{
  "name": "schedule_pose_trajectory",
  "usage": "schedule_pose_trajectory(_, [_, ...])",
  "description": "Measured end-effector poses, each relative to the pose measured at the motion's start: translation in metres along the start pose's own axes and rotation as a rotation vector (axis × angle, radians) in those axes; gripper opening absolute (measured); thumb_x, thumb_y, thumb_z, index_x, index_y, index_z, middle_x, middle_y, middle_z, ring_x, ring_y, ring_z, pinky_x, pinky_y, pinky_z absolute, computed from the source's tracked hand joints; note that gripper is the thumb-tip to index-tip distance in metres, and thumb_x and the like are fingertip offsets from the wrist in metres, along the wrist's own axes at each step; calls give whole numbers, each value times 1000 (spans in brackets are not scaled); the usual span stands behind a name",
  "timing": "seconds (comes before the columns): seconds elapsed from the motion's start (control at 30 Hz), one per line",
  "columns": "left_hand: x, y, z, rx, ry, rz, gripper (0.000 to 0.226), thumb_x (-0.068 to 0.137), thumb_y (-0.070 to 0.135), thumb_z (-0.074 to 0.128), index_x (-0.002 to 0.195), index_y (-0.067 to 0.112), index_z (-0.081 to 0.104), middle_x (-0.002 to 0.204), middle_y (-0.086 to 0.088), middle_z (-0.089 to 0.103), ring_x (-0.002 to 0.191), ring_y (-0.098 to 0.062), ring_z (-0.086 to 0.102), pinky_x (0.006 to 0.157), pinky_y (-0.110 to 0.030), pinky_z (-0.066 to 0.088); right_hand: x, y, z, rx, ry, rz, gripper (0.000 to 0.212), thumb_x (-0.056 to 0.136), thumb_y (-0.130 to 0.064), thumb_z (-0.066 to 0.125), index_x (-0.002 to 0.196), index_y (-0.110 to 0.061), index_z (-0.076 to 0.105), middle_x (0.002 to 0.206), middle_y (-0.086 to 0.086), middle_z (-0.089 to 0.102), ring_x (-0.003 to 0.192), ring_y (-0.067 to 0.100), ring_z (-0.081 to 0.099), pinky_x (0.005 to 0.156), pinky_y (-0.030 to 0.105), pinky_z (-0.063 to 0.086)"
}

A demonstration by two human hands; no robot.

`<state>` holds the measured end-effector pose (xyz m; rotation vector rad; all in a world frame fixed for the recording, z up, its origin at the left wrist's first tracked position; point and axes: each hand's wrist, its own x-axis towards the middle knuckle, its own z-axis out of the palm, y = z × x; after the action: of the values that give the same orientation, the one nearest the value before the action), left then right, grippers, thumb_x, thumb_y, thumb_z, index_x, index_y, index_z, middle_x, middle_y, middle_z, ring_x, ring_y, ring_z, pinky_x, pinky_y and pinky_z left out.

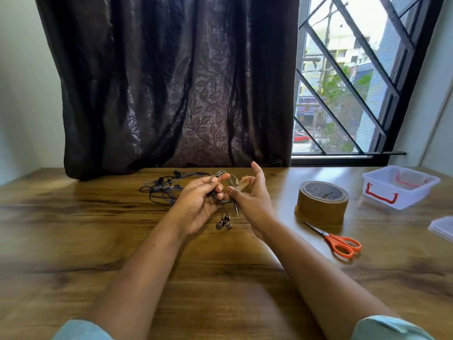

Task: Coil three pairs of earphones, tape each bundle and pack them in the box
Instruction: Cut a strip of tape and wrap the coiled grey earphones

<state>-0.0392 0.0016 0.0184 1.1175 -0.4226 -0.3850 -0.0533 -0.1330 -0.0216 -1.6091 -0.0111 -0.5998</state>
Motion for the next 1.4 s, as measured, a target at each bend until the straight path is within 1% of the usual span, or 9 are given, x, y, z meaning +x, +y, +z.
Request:
schedule_pose_trajectory(0.13, [-1,0,0,-24,46,-17,27,101,14,37,111,4,59,62,3,56,54,-5,55,65,-24,55,-4,-10,-3,-277,136,-162,92,82,-18,74,150,-26,13,121,-4,35,89,-19,42,75,2,38])
schedule_pose_trajectory(0.27, [-1,3,-3,-11,61,-21,28,101,17,38,114,4,59,63,3,53,57,-6,56,80,-31,52,-8,-22,-4,-309,200,-264,92,81,-16,74,149,-31,14,131,2,33,80,11,65,82,36,56])
schedule_pose_trajectory(0.47, [2,1,-5,-34,107,-8,31,102,15,35,119,0,56,53,6,45,51,-5,48,74,-28,50,-9,-25,0,-246,140,-433,96,77,-8,78,144,-38,15,124,-2,32,85,11,63,71,15,53])
schedule_pose_trajectory(0.6, [3,2,-7,-133,137,25,30,101,14,35,115,-2,57,49,5,40,47,-5,45,75,-30,52,-9,-16,-1,-15,17,-198,94,78,-22,77,140,-53,13,132,-4,29,103,12,62,88,26,55])
schedule_pose_trajectory(0.7, [4,3,-9,-190,126,36,32,101,16,35,115,-2,58,49,5,36,45,-5,41,78,-34,52,-7,-10,-2,99,-119,28,100,56,-51,86,122,-76,16,144,6,31,125,30,49,94,42,51])
schedule_pose_trajectory(0.83, [4,2,-11,-188,112,24,35,101,20,35,117,-2,58,48,7,33,43,-5,37,46,-24,46,-11,-8,-1,189,-397,74,128,64,-5,86,142,-57,0,142,4,33,101,23,67,84,38,56])
schedule_pose_trajectory(0.9, [3,3,-11,-188,107,13,35,101,22,36,115,0,60,49,7,32,43,-6,36,45,-26,42,-15,-10,3,164,-434,56,129,68,9,78,146,-51,-5,136,4,37,91,17,70,74,32,57])
schedule_pose_trajectory(1.13, [2,3,-11,-151,98,-13,37,101,22,33,111,1,62,44,8,30,39,-4,31,71,-27,44,-4,-12,-8,12,-234,-37,118,74,16,69,147,-47,2,128,8,38,71,16,69,59,22,52])
schedule_pose_trajectory(1.4, [0,2,-8,-110,100,-33,36,101,20,35,104,-3,62,42,8,27,36,-4,26,40,-15,32,-4,-19,-9,-322,-137,-312,112,72,14,69,149,-38,7,112,-12,37,65,14,59,61,14,51])
